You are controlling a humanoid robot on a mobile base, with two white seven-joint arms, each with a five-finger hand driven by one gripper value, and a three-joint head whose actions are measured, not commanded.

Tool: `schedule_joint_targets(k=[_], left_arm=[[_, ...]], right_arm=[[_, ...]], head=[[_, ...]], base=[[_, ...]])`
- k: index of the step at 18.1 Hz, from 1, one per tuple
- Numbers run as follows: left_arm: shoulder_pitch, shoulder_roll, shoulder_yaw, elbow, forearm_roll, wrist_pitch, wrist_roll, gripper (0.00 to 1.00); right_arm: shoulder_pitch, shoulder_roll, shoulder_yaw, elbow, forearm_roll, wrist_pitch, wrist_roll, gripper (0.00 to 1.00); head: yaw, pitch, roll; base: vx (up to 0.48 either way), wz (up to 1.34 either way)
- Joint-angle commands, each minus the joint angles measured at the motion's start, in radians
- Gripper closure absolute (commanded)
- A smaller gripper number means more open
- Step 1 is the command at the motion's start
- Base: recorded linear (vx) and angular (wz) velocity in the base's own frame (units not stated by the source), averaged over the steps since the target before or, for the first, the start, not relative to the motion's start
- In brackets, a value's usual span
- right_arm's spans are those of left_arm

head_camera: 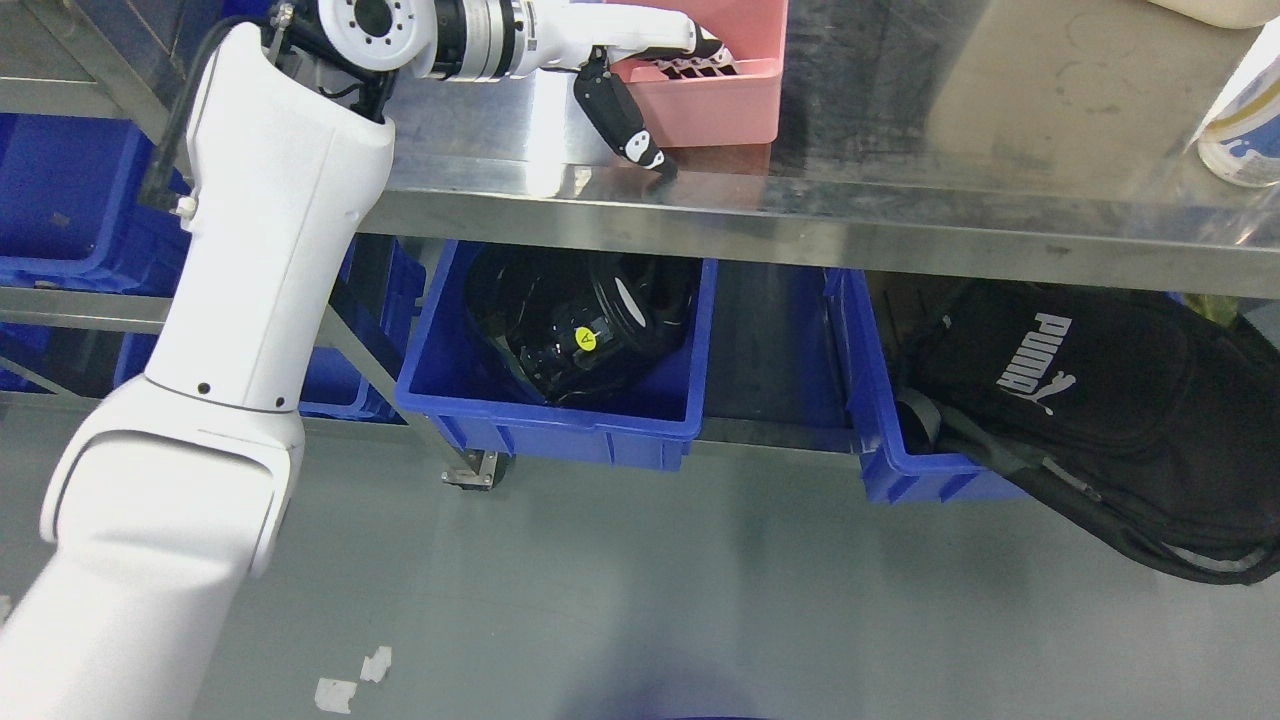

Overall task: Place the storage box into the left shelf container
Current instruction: 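Close the left hand fingers around the pink box's rim, then lift the pink box off the table with the left hand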

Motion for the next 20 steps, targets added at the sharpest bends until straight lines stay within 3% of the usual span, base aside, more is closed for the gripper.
schedule_joint_targets(k=[1, 3, 5, 9, 13, 20], left_arm=[[-0.009, -0.045, 0.052, 0.124, -0.019, -0.021, -0.062, 0.60], [-0.009, -0.045, 0.136, 0.141, -0.018, -0.087, -0.082, 0.88], [-0.006, -0.045, 0.220, 0.159, -0.007, -0.141, -0.095, 1.00], [0.038, -0.045, 0.374, 0.173, 0.169, -0.106, -0.099, 1.00], [0.072, -0.045, 0.396, 0.171, 0.514, -0.003, -0.096, 1.00], [0.081, -0.045, 0.486, 0.148, 0.864, 0.103, -0.093, 1.00]], right_arm=[[-0.005, -0.017, 0.000, -0.017, -0.021, 0.000, 0.005, 0.00], [-0.005, -0.017, 0.000, -0.017, -0.021, 0.000, 0.004, 0.00], [-0.005, -0.017, 0.000, -0.017, -0.021, -0.001, 0.005, 0.00], [-0.005, -0.017, 0.000, -0.017, -0.021, 0.000, 0.004, 0.00], [-0.005, -0.017, 0.000, -0.017, -0.021, 0.000, 0.004, 0.00], [-0.005, -0.017, 0.000, -0.017, -0.021, 0.000, 0.005, 0.00]], head=[[0.0000, 0.000, 0.000], [0.0000, 0.000, 0.000], [0.0000, 0.000, 0.000], [0.0000, 0.000, 0.000], [0.0000, 0.000, 0.000], [0.0000, 0.000, 0.000]], base=[[0.005, 0.06], [0.002, 0.03], [0.000, 0.00], [0.000, 0.00], [0.001, 0.01], [0.005, 0.03]])
